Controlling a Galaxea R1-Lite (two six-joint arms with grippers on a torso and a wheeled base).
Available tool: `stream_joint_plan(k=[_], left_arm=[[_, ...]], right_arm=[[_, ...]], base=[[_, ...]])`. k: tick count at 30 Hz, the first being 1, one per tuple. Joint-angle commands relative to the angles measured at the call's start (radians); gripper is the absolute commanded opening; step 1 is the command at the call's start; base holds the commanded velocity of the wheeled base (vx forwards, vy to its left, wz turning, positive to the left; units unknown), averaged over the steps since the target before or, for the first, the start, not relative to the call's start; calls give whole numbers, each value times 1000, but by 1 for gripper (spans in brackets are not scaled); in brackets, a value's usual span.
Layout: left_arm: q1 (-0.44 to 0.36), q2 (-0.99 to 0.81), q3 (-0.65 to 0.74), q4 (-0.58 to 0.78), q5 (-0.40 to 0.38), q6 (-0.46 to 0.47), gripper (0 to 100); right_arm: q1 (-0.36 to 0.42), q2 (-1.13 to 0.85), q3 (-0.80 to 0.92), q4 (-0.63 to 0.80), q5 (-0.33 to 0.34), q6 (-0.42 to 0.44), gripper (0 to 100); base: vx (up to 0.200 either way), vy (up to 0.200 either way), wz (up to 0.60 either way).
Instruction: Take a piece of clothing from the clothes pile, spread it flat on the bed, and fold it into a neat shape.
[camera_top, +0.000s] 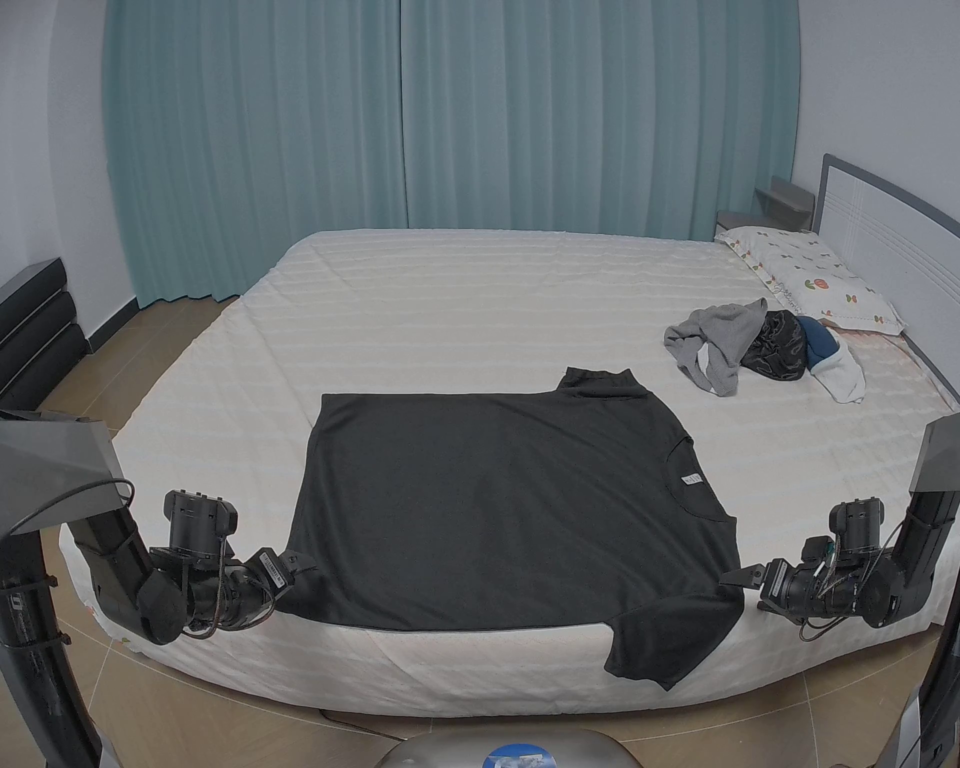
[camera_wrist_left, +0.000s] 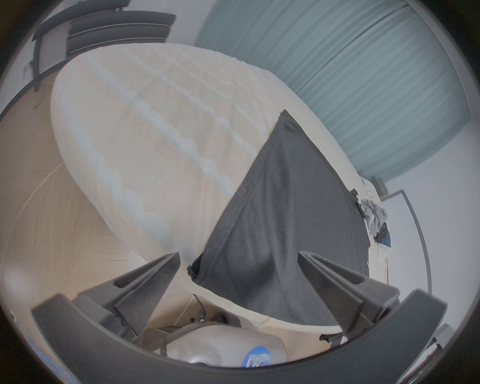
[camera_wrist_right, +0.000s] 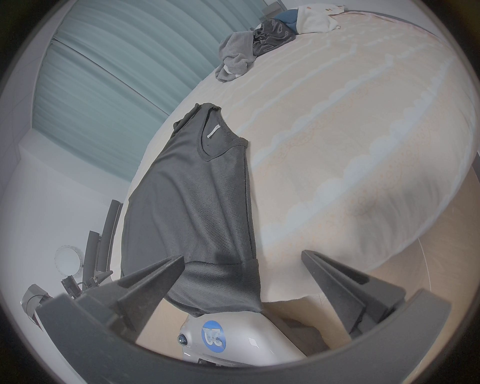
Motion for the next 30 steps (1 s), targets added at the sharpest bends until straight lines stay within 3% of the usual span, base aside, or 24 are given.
stream_joint_plan(k=[1,6,19,20,30], left_arm=[[27,21,3,2,-49,41,100],[19,40,11,-5,-66,125,100],[-5,65,-29,-2,-57,125,100],[-4,65,-26,-4,-57,125,0],[-4,19,49,-2,-9,117,0]], right_arm=[[1,5,-3,2,1,5,100],[1,5,-4,0,3,8,100],[2,-1,-4,-3,9,10,100],[1,-1,-3,-3,9,10,100],[-2,3,-11,-3,9,11,100]], base=[[0,0,0],[0,0,0],[0,0,0],[0,0,0],[0,0,0]])
